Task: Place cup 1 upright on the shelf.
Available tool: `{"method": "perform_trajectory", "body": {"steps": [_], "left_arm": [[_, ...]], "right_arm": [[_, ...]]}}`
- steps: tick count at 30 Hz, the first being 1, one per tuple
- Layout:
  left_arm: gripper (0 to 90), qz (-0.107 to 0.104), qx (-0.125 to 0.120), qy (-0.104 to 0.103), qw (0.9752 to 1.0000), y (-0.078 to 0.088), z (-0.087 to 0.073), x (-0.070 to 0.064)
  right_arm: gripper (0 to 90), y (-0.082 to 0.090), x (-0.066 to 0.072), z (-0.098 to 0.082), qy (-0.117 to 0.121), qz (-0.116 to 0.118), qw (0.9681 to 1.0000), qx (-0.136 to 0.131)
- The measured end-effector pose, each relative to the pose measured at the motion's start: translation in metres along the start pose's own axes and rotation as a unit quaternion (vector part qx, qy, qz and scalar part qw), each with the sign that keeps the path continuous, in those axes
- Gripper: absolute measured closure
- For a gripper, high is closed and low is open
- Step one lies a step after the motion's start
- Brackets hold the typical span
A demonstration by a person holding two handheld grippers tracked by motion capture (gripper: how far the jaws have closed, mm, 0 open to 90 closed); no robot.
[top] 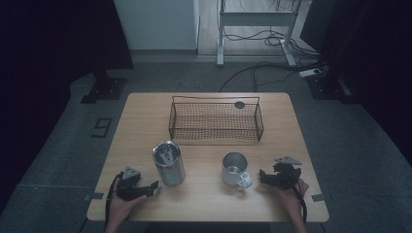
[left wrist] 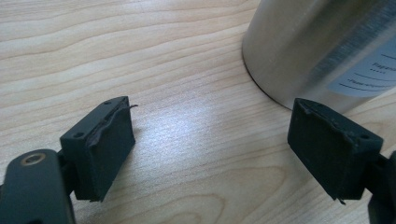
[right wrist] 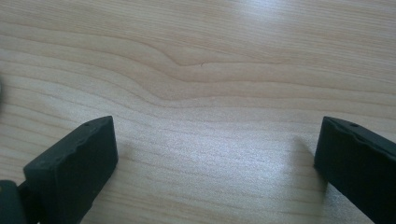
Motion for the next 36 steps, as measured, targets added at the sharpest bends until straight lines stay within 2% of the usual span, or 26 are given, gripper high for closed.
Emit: {"method": "perform_trajectory", "body": {"steps": [10, 14, 16, 22, 27, 32, 36], "left_arm": [[14.6, 0.009, 0.003, -0.002, 1.0, 0.002, -0.001, 0.001], [14.5, 0.007, -0.002, 0.004, 1.0, 0.003, -0.001, 0.002], [14.5, 0.004, -0.009, 0.016, 0.9998, 0.006, 0.0, 0.004], [14.5, 0.004, -0.013, 0.017, 0.9998, 0.008, 0.001, 0.003], [14.4, 0.011, -0.032, 0.02, 0.9992, 0.018, 0.006, -0.001], [14.5, -0.004, -0.063, 0.017, 0.9979, 0.034, 0.014, -0.011], [14.3, -0.007, -0.072, 0.008, 0.9974, 0.041, 0.016, -0.019]], "right_arm": [[0.7, 0.002, -0.002, -0.002, 0.002, 0.003, 1.0, -0.002], [0.8, 0.002, -0.002, -0.002, 0.002, 0.003, 1.0, -0.003], [0.8, 0.003, -0.002, -0.002, 0.002, 0.003, 1.0, -0.002], [0.7, 0.002, -0.003, -0.002, 0.004, 0.006, 1.0, -0.003], [0.8, 0.002, -0.005, -0.002, 0.006, 0.007, 1.0, -0.003], [0.9, 0.002, -0.005, -0.002, 0.007, 0.008, 0.9999, -0.003], [1.0, 0.002, -0.005, -0.002, 0.007, 0.008, 0.9999, -0.003]]}}
Point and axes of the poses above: each handheld gripper's, and its own axes: y roughly backward along the jaws, z roughly out of its top, x roughly to its left, the point moved 3 cm from there along -y, roughly forward along the jaws, and after that the axes turned 3 degrees about -z, right-handed, at the moved point
